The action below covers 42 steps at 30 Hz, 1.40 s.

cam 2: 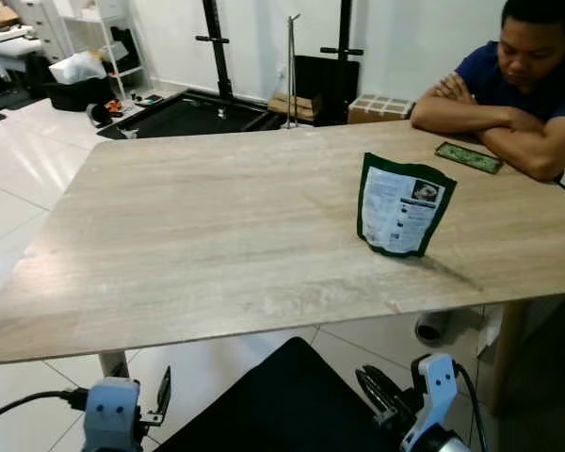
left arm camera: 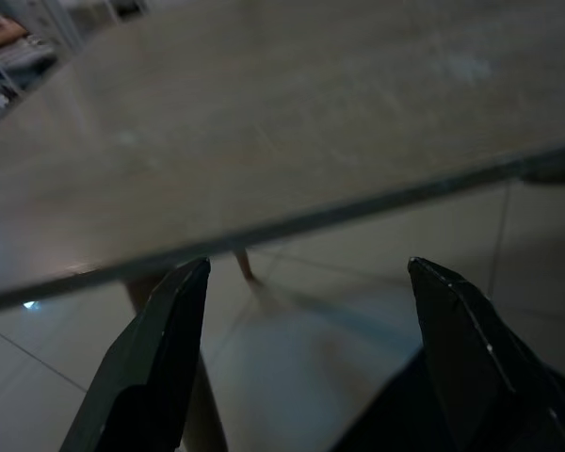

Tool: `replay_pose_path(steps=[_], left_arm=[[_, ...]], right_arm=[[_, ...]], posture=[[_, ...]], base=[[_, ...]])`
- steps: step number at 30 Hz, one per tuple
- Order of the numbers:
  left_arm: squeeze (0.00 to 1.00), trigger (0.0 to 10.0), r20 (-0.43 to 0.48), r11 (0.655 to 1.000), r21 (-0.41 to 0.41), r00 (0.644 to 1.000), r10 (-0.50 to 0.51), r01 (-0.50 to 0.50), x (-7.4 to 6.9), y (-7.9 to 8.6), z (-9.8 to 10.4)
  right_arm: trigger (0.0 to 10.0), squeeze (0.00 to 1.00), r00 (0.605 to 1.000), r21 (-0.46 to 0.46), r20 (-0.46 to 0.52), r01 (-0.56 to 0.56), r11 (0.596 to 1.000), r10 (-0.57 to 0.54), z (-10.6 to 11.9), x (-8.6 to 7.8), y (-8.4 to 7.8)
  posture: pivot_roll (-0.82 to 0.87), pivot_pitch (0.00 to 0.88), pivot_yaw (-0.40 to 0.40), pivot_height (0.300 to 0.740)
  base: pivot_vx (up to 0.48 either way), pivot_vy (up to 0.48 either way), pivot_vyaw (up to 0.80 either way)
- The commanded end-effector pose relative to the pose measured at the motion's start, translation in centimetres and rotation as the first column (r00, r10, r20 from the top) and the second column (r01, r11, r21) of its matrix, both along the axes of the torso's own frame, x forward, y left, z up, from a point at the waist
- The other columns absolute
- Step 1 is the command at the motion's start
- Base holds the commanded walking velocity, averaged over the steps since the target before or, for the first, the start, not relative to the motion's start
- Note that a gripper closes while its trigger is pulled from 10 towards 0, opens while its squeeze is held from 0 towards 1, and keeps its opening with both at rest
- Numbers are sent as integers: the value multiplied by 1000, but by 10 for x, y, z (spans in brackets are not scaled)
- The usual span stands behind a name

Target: Restocking fridge

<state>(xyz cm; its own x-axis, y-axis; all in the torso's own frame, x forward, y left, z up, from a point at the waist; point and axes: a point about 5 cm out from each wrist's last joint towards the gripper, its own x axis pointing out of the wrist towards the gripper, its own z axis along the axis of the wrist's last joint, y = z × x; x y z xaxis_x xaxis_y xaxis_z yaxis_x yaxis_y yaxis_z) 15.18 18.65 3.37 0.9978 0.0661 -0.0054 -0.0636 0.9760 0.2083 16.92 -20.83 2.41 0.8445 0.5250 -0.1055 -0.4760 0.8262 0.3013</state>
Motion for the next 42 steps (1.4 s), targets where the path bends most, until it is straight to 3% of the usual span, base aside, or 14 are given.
replay_pose_path(steps=[1, 4, 5, 10, 16, 21, 23, 26, 29, 32, 35, 37, 39, 42], left_arm=[[0, 10000, 35, 1000, 2, 999, -3, 3, 1, 0, 10], [0, 10000, 50, 1000, 14, 999, -12, 11, 1, 1, 15], [0, 10000, 69, 999, 28, 997, -25, 23, 4, 4, 21], [0, 10000, 105, 999, 32, 994, -5, 2, 11, 9, 31], [0, 10000, 145, 996, 93, 989, -13, -1, 38, 21, 49], [0, 10000, 163, 995, 100, 987, -15, -1, 51, 27, 57], [0, 10000, 189, 993, 113, 980, -62, 41, 68, 28, 73], [0, 10000, 203, 991, 112, 975, -92, 70, 78, 27, 82], [0, 10000, 188, 983, 143, 972, -143, 116, 97, 20, 90], [0, 10000, 182, 979, 149, 969, -168, 141, 109, 16, 93], [0, 10000, 174, 973, 136, 963, -207, 185, 127, 8, 97], [0, 10000, 171, 974, 125, 962, -211, 192, 130, 6, 98], [0, 10000, 167, 969, 120, 958, -235, 217, 138, 1, 101], [0, 10000, 165, 966, 99, 953, -253, 239, 143, -6, 103]], right_arm=[[10000, 0, 999, 107, 54, -13, 994, 7, 19, 3, 1], [10000, 0, 998, 151, 69, -24, 988, 14, 26, 3, 0], [10000, 0, 994, 221, 98, -75, 972, 54, 41, 4, 2], [10000, 0, 987, 268, 134, -126, 955, 93, 55, 7, 7], [10000, 0, 987, 248, 160, -68, 966, 28, 68, 39, 10], [10000, 0, 979, 282, 201, -34, 959, -24, 78, 50, 11], [10000, 0, 958, 334, 264, 17, 943, -111, 96, 67, 9], [10000, 0, 946, 337, 281, 59, 940, -161, 104, 77, 6], [10000, 0, 917, 246, 325, 157, 956, -234, 115, 99, 0], [10000, 0, 886, 228, 360, 222, 948, -294, 125, 113, -5], [10000, 0, 829, 201, 401, 335, 920, -390, 138, 137, -16], [10000, 0, 818, 188, 407, 361, 913, -407, 141, 142, -18], [10000, 0, 777, 169, 371, 481, 860, -508, 141, 156, -31], [10000, 0, 748, 189, 353, 531, 826, -562, 143, 165, -39]], posture=[[-67, 0, 33, 740], [-67, 0, 33, 740], [-68, 0, 33, 740], [-68, 0, 32, 740], [-63, 0, 17, 740], [-64, 0, 7, 740], [-68, 0, 11, 740], [-73, 0, 13, 740], [-81, 0, 16, 740], [-87, 0, 21, 740], [-102, 0, 34, 740], [-102, 0, 34, 740], [-107, 0, 36, 740], [-110, 0, 39, 740]], base=[[0, 0, 0], [0, 0, 0], [0, 0, 0], [0, 0, 0], [0, 0, 0], [0, 0, 0], [0, 0, 0], [0, 0, 0], [0, 0, 0], [0, 0, 0], [0, 0, 0], [0, 0, 0], [0, 0, 0], [0, 0, 0]])
